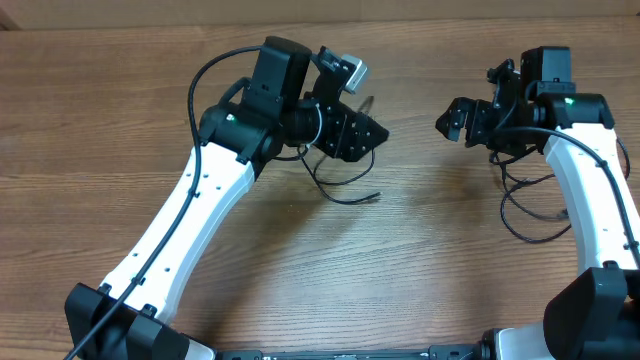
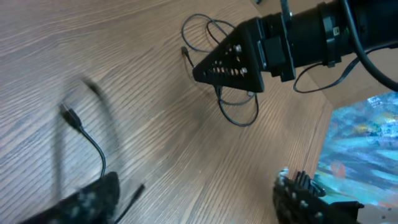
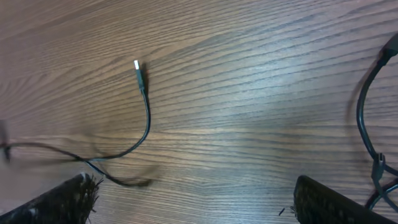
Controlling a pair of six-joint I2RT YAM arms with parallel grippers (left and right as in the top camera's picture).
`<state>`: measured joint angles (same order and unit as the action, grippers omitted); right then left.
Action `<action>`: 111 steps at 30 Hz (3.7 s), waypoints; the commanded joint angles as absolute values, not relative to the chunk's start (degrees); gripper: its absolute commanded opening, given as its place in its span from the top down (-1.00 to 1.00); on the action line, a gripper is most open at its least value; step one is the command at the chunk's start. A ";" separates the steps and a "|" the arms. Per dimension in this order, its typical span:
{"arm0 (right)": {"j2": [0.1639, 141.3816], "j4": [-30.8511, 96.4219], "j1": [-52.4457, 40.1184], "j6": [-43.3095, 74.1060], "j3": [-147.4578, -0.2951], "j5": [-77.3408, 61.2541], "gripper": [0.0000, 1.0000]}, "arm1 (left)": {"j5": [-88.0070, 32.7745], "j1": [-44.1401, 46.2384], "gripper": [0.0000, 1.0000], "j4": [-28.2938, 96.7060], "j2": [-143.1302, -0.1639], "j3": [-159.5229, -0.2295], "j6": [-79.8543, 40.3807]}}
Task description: Untangle cables
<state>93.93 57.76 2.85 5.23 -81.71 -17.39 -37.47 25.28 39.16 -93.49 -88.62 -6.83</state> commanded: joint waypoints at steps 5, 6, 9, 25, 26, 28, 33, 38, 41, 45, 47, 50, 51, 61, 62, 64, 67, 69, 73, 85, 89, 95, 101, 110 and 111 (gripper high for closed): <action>93.58 57.58 1.48 4.40 -81.36 -20.62 -1.00 | -41.58 16.82 -0.63 41.91 -92.55 -89.23 -9.43; 93.58 57.45 0.93 4.40 -81.36 -21.45 -1.00 | -43.03 16.01 -0.60 42.09 -92.55 -89.23 -9.41; 93.58 56.62 -1.30 4.45 -81.36 -22.17 -1.00 | -42.39 14.41 -0.54 42.89 -92.55 -89.23 -9.41; 102.24 47.79 -19.22 11.29 -81.36 -13.32 -1.00 | -11.05 6.63 -0.61 56.18 -92.55 -89.23 -23.35; 103.42 47.86 -20.01 15.68 -81.36 -11.99 -1.00 | -10.61 6.61 -0.61 56.47 -92.55 -89.23 -23.35; 105.58 48.03 -21.28 24.80 -81.36 -11.42 -1.00 | -9.89 6.68 -0.62 56.77 -92.55 -89.23 -23.31; 109.32 47.75 -23.31 43.03 -81.36 -11.35 -1.00 | -9.89 6.68 -0.63 56.80 -92.58 -89.23 -23.33; 112.44 46.46 -23.57 52.82 -81.36 -10.96 -0.99 | -9.91 6.74 -0.63 57.25 -92.58 -89.23 -23.33; 114.65 44.69 -23.70 54.26 -81.36 -11.84 -0.89 | -9.93 6.76 -0.64 57.49 -92.55 -89.23 -23.33; 116.99 42.74 -24.21 54.46 -81.36 -12.08 -0.76 | -9.91 6.76 -0.63 57.89 -92.58 -89.23 -23.33; 117.80 41.63 -24.38 54.52 -81.36 -12.05 -0.63 | -9.93 6.76 -0.63 57.89 -92.58 -89.23 -23.33; 118.52 41.12 -24.45 56.45 -81.36 -12.08 -0.45 | -9.93 6.76 -0.64 57.91 -92.58 -89.23 -23.35; 118.76 41.15 -24.51 57.32 -81.36 -12.05 -0.38 | -9.93 6.76 -0.63 57.89 -92.58 -89.23 -23.33; 119.09 40.16 -25.32 57.45 -81.36 -11.68 0.63 | -10.11 6.76 -0.63 57.89 -92.58 -89.23 -23.38; 119.09 40.18 -25.50 57.45 -81.36 -11.40 0.73 | -10.11 6.76 -0.62 57.89 -92.58 -89.23 -23.35; 119.09 40.40 -25.96 57.45 -81.36 -10.52 0.81 | -10.11 6.76 -0.62 58.04 -92.58 -89.23 -23.35; 119.09 41.21 -26.48 57.45 -81.36 -8.21 0.92 | -10.13 6.76 -0.62 58.28 -92.58 -89.23 -23.35; 119.07 41.19 -26.52 56.51 -81.36 -7.29 0.92 | -10.13 6.79 -0.62 58.43 -92.55 -89.23 -23.35; 118.37 41.32 -25.71 50.22 -81.78 -5.98 0.93 | -10.11 6.79 -0.62 58.46 -92.58 -89.23 -23.35; 102.76 53.74 -8.40 31.88 -93.25 3.86 0.93 | -10.11 6.76 -0.62 58.50 -92.58 -89.23 -23.35; 98.02 57.39 0.69 27.27 -96.55 5.15 0.93 | -10.07 6.76 -0.62 58.48 -92.58 -89.23 -23.35; 96.12 61.19 12.97 26.48 -96.60 3.86 0.26 | -10.09 6.76 -0.62 58.48 -92.55 -89.23 -23.35; 96.53 63.86 17.02 26.44 -95.83 -2.28 -0.40 | -10.09 6.76 -0.63 58.48 -92.58 -89.23 -23.33; 97.01 63.61 9.82 8.34 -95.83 -17.37 -1.00 | -6.57 6.79 -0.68 57.32 -92.58 -89.23 -22.70; 97.12 63.64 8.47 6.26 -95.83 -17.67 -1.00 | -6.63 6.79 -0.68 56.40 -92.58 -89.23 -21.26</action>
